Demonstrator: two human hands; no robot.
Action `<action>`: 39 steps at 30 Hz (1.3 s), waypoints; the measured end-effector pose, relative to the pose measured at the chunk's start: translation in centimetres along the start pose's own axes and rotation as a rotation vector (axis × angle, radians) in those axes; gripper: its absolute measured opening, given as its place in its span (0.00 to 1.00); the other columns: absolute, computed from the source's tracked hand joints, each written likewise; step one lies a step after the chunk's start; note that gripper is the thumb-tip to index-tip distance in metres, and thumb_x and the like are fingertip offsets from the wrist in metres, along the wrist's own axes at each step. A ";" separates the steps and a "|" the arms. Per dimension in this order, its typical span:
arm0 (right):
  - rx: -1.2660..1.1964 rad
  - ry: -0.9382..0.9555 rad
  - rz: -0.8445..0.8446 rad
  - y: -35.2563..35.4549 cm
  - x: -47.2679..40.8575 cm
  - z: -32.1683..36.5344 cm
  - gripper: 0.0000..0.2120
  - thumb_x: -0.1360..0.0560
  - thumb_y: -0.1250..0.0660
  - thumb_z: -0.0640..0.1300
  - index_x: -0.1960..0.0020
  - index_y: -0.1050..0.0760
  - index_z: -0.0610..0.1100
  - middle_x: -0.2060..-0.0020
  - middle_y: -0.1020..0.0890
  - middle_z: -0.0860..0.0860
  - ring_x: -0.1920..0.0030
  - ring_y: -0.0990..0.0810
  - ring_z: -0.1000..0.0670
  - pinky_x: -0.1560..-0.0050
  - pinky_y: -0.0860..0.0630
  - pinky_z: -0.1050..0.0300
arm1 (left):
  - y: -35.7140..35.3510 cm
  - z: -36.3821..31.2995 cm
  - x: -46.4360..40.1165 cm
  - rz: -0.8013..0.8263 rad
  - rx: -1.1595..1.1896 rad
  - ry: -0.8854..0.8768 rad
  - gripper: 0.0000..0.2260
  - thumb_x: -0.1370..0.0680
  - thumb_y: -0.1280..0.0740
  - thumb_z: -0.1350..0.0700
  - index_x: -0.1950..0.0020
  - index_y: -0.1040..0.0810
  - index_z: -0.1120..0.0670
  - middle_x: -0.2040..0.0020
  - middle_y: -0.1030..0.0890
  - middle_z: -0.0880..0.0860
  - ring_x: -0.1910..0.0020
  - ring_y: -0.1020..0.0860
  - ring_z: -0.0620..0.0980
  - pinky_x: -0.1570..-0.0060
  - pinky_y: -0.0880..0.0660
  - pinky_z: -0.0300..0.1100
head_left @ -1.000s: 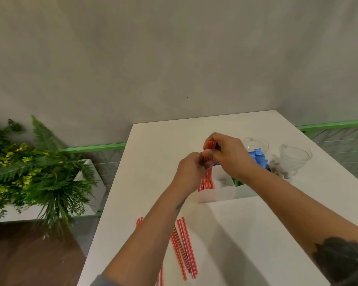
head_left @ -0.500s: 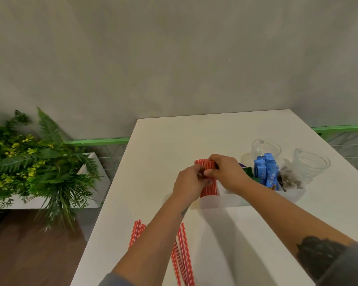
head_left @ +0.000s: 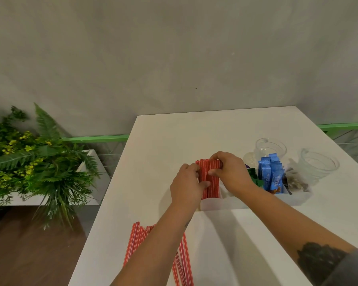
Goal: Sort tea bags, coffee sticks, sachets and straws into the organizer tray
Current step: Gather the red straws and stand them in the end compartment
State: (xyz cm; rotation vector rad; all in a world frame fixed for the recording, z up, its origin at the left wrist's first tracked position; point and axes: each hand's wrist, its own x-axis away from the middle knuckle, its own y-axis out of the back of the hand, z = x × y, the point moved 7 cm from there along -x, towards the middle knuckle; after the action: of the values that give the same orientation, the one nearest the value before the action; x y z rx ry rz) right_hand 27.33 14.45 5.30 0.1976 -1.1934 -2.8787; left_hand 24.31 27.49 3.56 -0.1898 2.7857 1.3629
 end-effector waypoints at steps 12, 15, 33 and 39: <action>-0.001 0.019 -0.054 0.0 0.1 0.0 0.15 0.29 0.29 0.40 0.44 0.23 0.48 0.51 0.28 0.51 0.54 0.26 0.52 0.52 0.28 0.58 | 0.4 -1.2 -0.8 -0.067 -0.048 -0.155 0.30 0.26 0.30 0.54 0.27 0.39 0.48 0.28 0.37 0.49 0.32 0.34 0.51 0.40 0.27 0.47; 0.012 0.033 -0.056 -0.2 0.3 -0.1 0.23 0.29 0.29 0.40 0.35 0.27 0.49 0.44 0.28 0.50 0.47 0.27 0.51 0.45 0.28 0.56 | -0.4 -0.9 -1.2 0.046 -0.058 -0.170 0.28 0.23 0.33 0.56 0.25 0.40 0.49 0.24 0.42 0.48 0.27 0.39 0.51 0.32 0.34 0.48; 0.186 0.086 -0.260 0.9 3.6 2.3 0.20 0.26 0.33 0.49 0.34 0.30 0.51 0.38 0.27 0.52 0.40 0.31 0.48 0.39 0.33 0.49 | 4.4 1.5 1.5 -0.124 0.021 -0.145 0.19 0.22 0.35 0.55 0.32 0.32 0.50 0.31 0.33 0.48 0.32 0.34 0.48 0.44 0.33 0.37; 0.126 0.156 -0.296 -0.5 7.2 5.1 0.12 0.25 0.33 0.45 0.42 0.25 0.48 0.47 0.22 0.52 0.45 0.26 0.48 0.45 0.36 0.56 | 6.7 5.7 4.0 -0.124 0.029 -0.061 0.16 0.23 0.35 0.55 0.36 0.29 0.49 0.36 0.31 0.48 0.37 0.28 0.48 0.51 0.28 0.40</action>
State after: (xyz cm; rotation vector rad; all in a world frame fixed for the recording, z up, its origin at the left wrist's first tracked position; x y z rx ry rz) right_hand 19.53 17.92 7.78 0.6407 -1.4239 -2.9565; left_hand 19.40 35.70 4.99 -0.3097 2.6926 1.2778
